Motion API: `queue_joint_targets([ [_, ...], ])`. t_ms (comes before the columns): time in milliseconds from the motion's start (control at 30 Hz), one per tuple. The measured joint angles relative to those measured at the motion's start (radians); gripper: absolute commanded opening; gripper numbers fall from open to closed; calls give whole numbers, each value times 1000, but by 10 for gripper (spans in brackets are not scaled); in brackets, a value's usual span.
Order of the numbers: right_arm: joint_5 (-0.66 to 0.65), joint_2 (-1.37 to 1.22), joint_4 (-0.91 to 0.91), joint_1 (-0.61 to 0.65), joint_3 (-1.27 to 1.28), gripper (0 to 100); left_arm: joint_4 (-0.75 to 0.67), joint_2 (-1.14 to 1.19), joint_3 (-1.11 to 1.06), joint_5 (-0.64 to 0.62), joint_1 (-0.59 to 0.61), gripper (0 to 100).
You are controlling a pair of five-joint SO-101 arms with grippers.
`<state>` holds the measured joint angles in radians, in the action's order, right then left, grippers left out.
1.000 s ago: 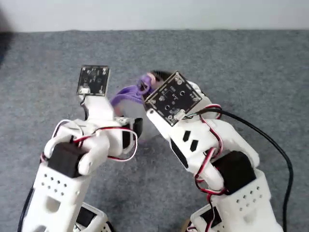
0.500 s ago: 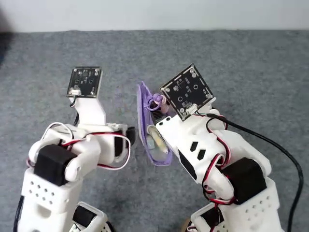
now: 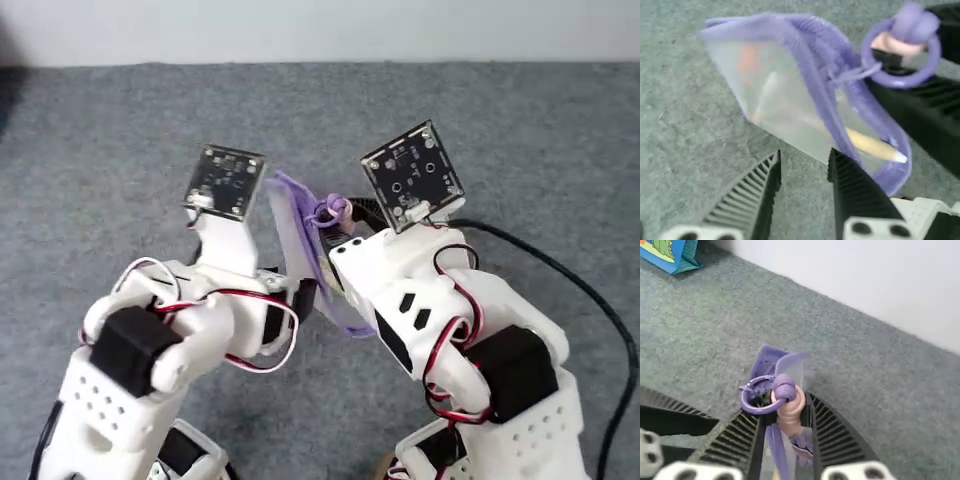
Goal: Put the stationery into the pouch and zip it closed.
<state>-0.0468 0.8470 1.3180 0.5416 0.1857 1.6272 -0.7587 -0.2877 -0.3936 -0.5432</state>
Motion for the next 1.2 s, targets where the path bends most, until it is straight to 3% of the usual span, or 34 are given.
queue_joint_targets([
  [367,9,17,295,0,-107,7,-175,0,-204,-35,-15,148],
  [533,63,18,345,0,-109,7,-192,0,-222,-52,-11,148],
  [867,72,23,322,-12,-74,7,6,0,-155,-55,-11,152],
  [1067,-72,23,175,-178,-21,7,94,0,-72,-25,-12,148],
  [1200,-137,-2,66,-195,-20,7,98,0,-60,-25,-12,142],
])
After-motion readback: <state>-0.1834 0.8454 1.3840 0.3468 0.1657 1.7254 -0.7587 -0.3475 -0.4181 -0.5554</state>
